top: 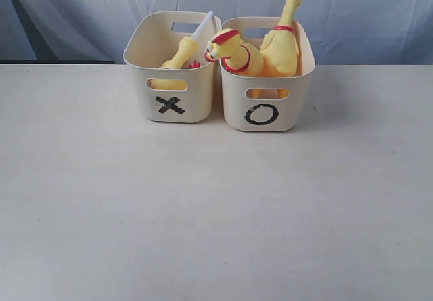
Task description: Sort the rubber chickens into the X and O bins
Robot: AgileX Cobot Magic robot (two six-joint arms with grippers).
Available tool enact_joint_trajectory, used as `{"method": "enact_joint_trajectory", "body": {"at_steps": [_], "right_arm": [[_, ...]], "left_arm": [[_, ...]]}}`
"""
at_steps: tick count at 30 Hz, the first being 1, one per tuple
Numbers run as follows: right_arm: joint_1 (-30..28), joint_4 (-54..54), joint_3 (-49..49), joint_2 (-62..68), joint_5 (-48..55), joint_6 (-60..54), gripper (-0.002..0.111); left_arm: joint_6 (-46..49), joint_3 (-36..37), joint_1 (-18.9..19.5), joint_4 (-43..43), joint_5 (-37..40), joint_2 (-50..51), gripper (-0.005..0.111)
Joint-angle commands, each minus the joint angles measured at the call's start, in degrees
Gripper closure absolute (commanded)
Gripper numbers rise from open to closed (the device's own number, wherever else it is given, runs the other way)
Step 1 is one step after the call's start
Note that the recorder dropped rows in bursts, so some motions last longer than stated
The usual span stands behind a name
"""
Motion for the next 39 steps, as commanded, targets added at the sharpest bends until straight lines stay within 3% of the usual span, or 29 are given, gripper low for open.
{"method": "enact_joint_trajectory", "body": {"at_steps": [1, 9, 12, 24, 39], "right_arm": [[-0.3, -0.1, 0.3, -0.3, -21.5, -0.1, 0.109], [-0.3, -10.2, 0.3, -0.3, -51.7, -0.1, 0.109], [-0.3, -15.0, 0.3, -0.3, -57.2, -0.1, 0.109], [-0.3, -13.3, 0.3, -0.3, -54.5, -0.1, 0.109], [-0.3, -12.3, 0.3, -0.3, -53.7, -0.1, 0.109]], "left_arm": [[-0.2, 0.0, 3.1, 0.1, 1.2, -7.3, 0.107], [-0.2, 0.0, 10.0, 0.1, 1.0, -18.3, 0.107], [-0.2, 0.0, 11.2, 0.1, 1.0, -21.0, 0.107], [-0.2, 0.0, 11.3, 0.1, 1.0, -29.5, 0.107], [-0.2, 0.0, 11.3, 0.1, 1.2, -29.5, 0.107]]}}
